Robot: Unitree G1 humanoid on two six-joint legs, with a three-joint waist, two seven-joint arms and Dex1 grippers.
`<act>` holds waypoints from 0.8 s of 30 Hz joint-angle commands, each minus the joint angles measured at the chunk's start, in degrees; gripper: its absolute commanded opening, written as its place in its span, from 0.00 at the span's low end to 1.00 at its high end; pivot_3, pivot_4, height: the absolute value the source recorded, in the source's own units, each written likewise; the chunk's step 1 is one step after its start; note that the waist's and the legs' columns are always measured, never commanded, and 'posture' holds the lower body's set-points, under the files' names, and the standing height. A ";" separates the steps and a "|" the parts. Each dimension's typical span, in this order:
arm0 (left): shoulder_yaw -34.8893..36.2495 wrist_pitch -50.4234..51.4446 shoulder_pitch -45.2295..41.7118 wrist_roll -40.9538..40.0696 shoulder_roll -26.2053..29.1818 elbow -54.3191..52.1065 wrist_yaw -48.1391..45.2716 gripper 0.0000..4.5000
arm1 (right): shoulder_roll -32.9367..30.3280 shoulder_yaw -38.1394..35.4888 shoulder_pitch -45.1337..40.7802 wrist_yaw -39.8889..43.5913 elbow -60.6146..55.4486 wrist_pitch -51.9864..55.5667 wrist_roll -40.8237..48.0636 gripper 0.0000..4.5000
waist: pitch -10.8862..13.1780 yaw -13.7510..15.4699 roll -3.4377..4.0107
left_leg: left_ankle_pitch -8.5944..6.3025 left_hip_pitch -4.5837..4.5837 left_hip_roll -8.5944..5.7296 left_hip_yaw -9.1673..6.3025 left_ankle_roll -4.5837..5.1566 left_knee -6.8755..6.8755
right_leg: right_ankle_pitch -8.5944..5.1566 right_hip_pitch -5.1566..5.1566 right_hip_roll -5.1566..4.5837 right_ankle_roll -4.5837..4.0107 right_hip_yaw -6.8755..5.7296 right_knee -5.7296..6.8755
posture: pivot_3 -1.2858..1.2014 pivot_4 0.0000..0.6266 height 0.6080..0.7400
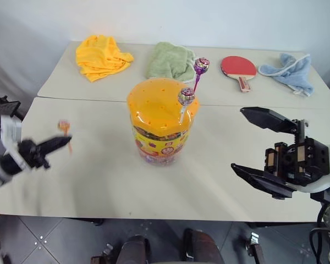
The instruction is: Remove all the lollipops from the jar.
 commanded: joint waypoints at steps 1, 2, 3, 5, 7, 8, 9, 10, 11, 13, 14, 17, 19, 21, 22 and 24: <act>3.69 1.58 3.60 0.89 2.16 -4.90 2.46 0.00 | -0.80 0.75 0.03 3.58 1.54 -0.22 -2.18 1.00 | 0.01 0.43 -0.05 | 0.00 -0.01 0.00 -0.03 0.00 0.00 | 0.00 0.01 -0.01 0.00 0.00 0.00 | 0.52 0.24 1.00; 3.37 2.08 4.90 0.97 2.53 -6.26 2.04 0.00 | -0.77 0.88 0.47 4.50 2.20 -0.41 -3.18 1.00 | -0.01 0.59 -0.09 | 0.00 -0.02 0.01 -0.08 0.00 0.01 | 0.00 0.02 -0.03 0.00 0.00 0.01 | 0.52 0.24 1.00; 3.08 2.73 5.91 1.21 3.01 -7.23 1.96 0.05 | -0.58 0.89 0.74 4.94 2.77 -0.49 -3.81 1.00 | -0.02 0.64 -0.10 | 0.00 -0.02 -0.01 -0.12 0.01 0.02 | 0.00 0.04 -0.06 -0.01 0.00 0.03 | 0.52 0.24 1.00; 2.57 3.23 6.90 1.28 3.73 -8.36 1.15 0.16 | -0.07 0.44 0.85 4.89 3.95 -0.16 -3.94 1.00 | -0.02 0.59 -0.10 | -0.01 -0.02 -0.05 -0.13 0.02 0.02 | 0.00 0.03 -0.14 -0.01 0.01 0.05 | 0.52 0.24 1.00; 1.60 1.35 7.14 2.47 4.18 -8.34 -0.02 0.29 | -0.34 0.06 1.51 4.93 5.21 0.54 -4.36 1.00 | -0.02 0.28 -0.07 | -0.01 -0.01 -0.04 -0.14 0.03 -0.01 | 0.00 -0.01 -0.14 -0.01 0.02 0.06 | 0.52 0.24 1.00; 1.14 0.18 7.08 3.21 4.35 -7.92 -0.58 0.36 | -0.67 0.01 1.89 5.25 5.75 0.63 -5.08 1.00 | -0.02 0.19 -0.07 | -0.01 0.05 -0.03 -0.13 0.02 -0.09 | 0.00 -0.02 -0.13 -0.01 0.02 0.06 | 0.52 0.24 1.00; 0.96 -0.45 6.88 3.53 4.40 -7.46 -1.16 0.42 | -0.94 0.02 2.07 5.90 6.15 0.46 -5.69 1.00 | -0.02 0.16 -0.06 | -0.01 0.12 -0.02 -0.11 0.02 -0.18 | 0.00 -0.02 -0.13 -0.01 0.03 0.07 | 0.52 0.24 1.00; 0.92 -1.25 6.62 3.76 4.48 -7.01 -1.93 0.50 | -1.09 -0.10 2.18 5.92 6.40 0.45 -6.13 1.00 | -0.01 0.07 -0.05 | -0.01 0.16 -0.02 -0.03 0.02 -0.26 | 0.00 -0.02 -0.11 -0.01 0.03 0.07 | 0.52 0.24 1.00; 1.01 -2.81 6.12 4.18 4.79 -6.15 -3.03 0.57 | -1.13 -0.41 2.08 5.31 6.57 0.73 -6.09 1.00 | 0.00 -0.08 -0.04 | 0.00 0.16 -0.01 0.04 0.01 -0.28 | -0.01 -0.06 -0.09 -0.02 0.03 0.08 | 0.52 0.24 1.00; 0.90 -7.17 5.41 5.73 5.99 -4.37 -5.78 0.71 | -1.64 -0.87 1.22 4.55 7.04 1.58 -5.66 1.00 | 0.00 -0.35 -0.05 | 0.00 0.17 0.01 0.20 0.00 -0.35 | -0.01 -0.14 -0.06 -0.03 0.05 0.08 | 0.52 0.24 1.00; 1.00 -9.68 4.86 6.26 6.52 -3.57 -7.44 0.77 | -1.86 -1.10 0.35 4.10 7.57 1.87 -5.60 1.00 | 0.00 -0.44 -0.05 | 0.01 0.16 0.03 0.33 -0.01 -0.36 | -0.02 -0.16 -0.04 -0.04 0.04 0.10 | 0.52 0.24 1.00; 2.70 -6.56 2.64 0.14 8.19 -4.82 -14.45 0.99 | -3.39 -0.02 -4.20 1.46 9.00 4.93 -5.25 1.00 | 0.01 -0.55 -0.03 | 0.00 0.15 0.04 0.47 -0.01 -0.37 | -0.02 -0.21 -0.06 -0.04 0.04 0.06 | 0.52 0.24 1.00; 4.54 -2.32 -0.01 -6.43 7.06 -7.95 -16.07 1.00 | -5.23 2.23 -7.75 -2.50 10.01 9.75 -6.02 1.00 | 0.01 -0.81 -0.02 | 0.00 0.15 0.06 0.55 -0.01 -0.37 | -0.02 -0.25 -0.10 -0.04 0.05 0.07 | 0.52 0.24 1.00; 5.93 0.57 -2.37 -11.25 5.13 -10.38 -15.30 1.00 | -5.29 4.05 -10.66 -5.09 10.49 12.42 -6.18 1.00 | 0.01 -0.81 -0.03 | 0.00 0.16 0.09 0.49 -0.01 -0.35 | -0.02 -0.25 -0.13 -0.04 0.05 0.14 | 0.52 0.24 1.00; 6.24 2.16 -3.43 -13.50 4.28 -11.79 -14.60 1.00 | -4.64 4.69 -12.07 -5.40 10.77 12.72 -6.04 1.00 | 0.01 -0.87 -0.02 | 0.00 0.15 0.10 0.44 -0.01 -0.35 | -0.02 -0.25 -0.13 -0.04 0.02 0.17 | 0.52 0.24 1.00; 5.74 3.65 -6.50 -19.17 0.02 -17.07 -11.68 1.00 | -2.18 8.59 -16.37 -6.76 11.48 12.60 -8.76 1.00 | 0.02 -1.15 0.00 | 0.00 0.14 0.08 0.43 -0.03 -0.37 | -0.02 -0.27 -0.13 -0.04 0.02 0.20 | 0.52 0.24 1.00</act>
